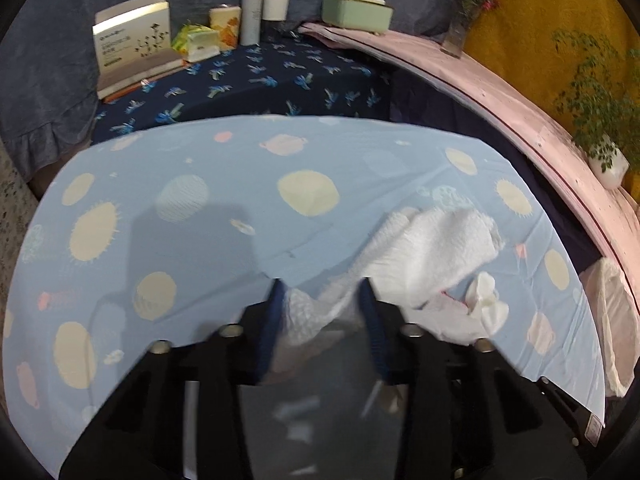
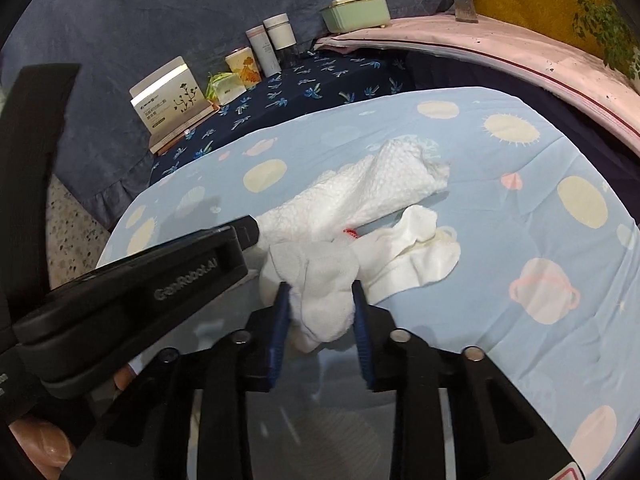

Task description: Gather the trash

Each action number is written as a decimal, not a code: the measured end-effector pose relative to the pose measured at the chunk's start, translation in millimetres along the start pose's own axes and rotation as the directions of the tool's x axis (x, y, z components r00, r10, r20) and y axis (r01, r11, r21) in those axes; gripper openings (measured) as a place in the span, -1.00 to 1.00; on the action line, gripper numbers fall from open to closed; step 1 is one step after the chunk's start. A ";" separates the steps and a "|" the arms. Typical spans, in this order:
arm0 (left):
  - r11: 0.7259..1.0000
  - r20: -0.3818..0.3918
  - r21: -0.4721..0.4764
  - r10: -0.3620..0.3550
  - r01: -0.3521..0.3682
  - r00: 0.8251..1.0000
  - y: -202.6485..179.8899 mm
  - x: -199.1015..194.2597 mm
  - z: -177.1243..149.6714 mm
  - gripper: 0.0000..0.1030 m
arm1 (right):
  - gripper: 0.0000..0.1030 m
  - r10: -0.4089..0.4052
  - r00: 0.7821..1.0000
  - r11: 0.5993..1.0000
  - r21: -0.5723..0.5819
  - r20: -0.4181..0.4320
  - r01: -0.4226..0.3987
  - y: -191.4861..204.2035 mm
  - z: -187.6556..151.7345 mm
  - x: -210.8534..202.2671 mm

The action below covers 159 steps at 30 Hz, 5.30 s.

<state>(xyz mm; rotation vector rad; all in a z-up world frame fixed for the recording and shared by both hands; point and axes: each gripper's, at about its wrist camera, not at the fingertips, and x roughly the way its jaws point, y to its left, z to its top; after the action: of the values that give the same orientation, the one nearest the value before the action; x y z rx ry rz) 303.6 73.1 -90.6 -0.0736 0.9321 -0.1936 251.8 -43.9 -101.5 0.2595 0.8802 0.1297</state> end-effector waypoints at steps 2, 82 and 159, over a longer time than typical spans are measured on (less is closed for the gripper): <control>1.000 -0.010 0.010 -0.008 0.008 1.000 -4.4 1.1 -5.4 -0.70 | -0.67 0.000 1.000 1.000 -0.017 0.004 0.000 1.1 -3.7 -4.9; 0.856 -0.096 0.333 -0.387 0.396 0.917 -373.9 -72.8 -74.0 -0.84 | -0.81 -0.333 0.919 0.832 0.524 0.213 0.180 -343.2 -80.8 -234.4; 0.957 0.058 0.291 -0.021 0.003 0.998 -288.0 -76.1 -118.7 0.78 | 0.87 -0.479 0.876 0.853 0.264 0.056 0.450 -279.1 -81.2 -235.6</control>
<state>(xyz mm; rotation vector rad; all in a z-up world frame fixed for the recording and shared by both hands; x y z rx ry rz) 125.5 -191.7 -58.9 0.1865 0.8345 -0.3363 41.6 -349.7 -52.9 0.2722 0.8164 -0.4487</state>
